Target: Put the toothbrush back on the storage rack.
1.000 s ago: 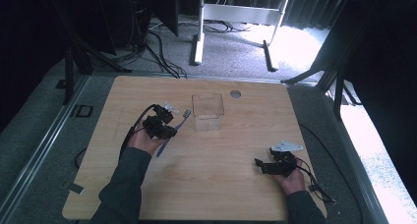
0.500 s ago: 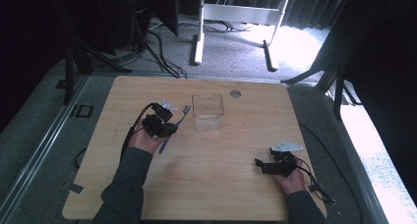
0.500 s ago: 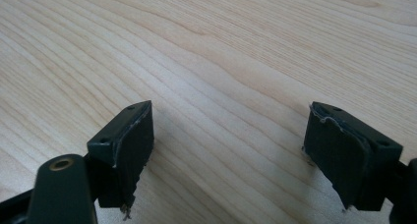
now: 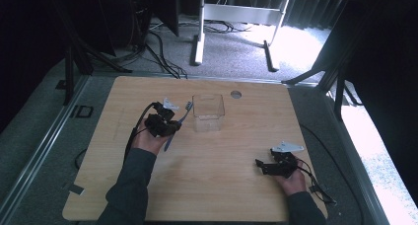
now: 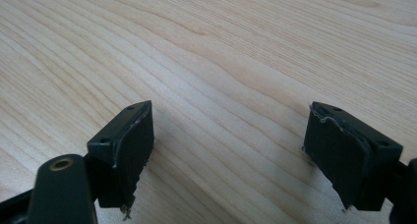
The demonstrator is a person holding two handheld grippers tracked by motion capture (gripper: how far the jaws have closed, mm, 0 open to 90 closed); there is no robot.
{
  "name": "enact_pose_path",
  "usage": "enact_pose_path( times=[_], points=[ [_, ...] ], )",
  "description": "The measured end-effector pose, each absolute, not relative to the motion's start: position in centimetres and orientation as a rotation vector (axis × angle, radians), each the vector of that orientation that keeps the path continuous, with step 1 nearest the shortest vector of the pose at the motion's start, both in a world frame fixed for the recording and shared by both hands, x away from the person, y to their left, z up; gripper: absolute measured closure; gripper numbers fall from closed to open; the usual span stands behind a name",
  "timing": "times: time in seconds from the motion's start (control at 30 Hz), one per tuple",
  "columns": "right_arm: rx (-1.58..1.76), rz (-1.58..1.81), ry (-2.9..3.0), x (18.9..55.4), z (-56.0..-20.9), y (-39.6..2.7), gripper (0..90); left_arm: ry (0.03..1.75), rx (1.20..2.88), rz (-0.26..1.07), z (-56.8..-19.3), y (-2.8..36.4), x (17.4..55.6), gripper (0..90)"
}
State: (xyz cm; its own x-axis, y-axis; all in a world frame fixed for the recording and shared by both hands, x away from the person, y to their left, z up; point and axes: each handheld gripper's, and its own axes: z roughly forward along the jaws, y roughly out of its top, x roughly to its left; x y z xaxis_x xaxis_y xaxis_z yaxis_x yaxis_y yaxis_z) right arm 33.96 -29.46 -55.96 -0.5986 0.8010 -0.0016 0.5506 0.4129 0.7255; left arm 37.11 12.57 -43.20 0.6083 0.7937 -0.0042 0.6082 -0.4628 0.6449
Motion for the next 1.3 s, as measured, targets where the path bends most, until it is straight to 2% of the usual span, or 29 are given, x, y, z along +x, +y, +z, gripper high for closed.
enact_pose_path(
  times=[1.3],
  points=[
    [1.159, 1.0, 2.323, 33.99, -55.96, -29.46, 18.7, 1.018, 2.024, 0.519, -42.48, 12.24, 36.63, 82.0]
  ],
)
